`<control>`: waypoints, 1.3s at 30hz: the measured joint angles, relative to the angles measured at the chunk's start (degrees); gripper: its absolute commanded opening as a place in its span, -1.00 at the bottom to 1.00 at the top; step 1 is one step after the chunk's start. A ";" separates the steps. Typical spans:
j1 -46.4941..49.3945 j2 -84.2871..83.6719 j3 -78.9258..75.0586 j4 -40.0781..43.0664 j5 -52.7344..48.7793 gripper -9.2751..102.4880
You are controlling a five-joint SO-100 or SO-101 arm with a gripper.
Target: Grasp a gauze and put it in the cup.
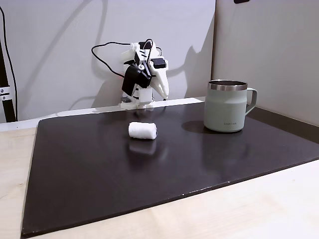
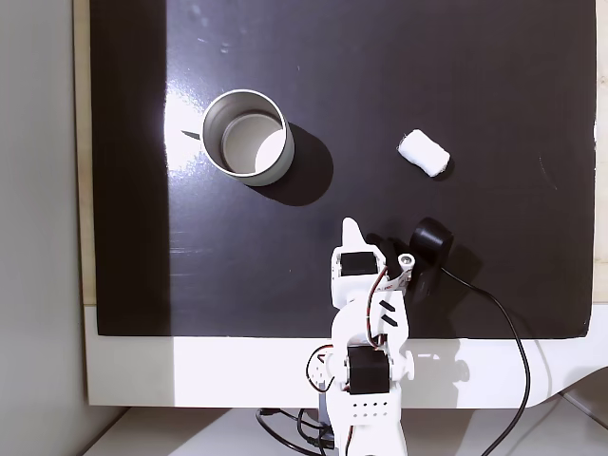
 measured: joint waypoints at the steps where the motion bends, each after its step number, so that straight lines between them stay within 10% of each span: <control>1: 0.00 0.00 0.00 0.00 0.00 -0.83; 39: 2.90 -1.23 -1.14 0.97 -0.09 -0.83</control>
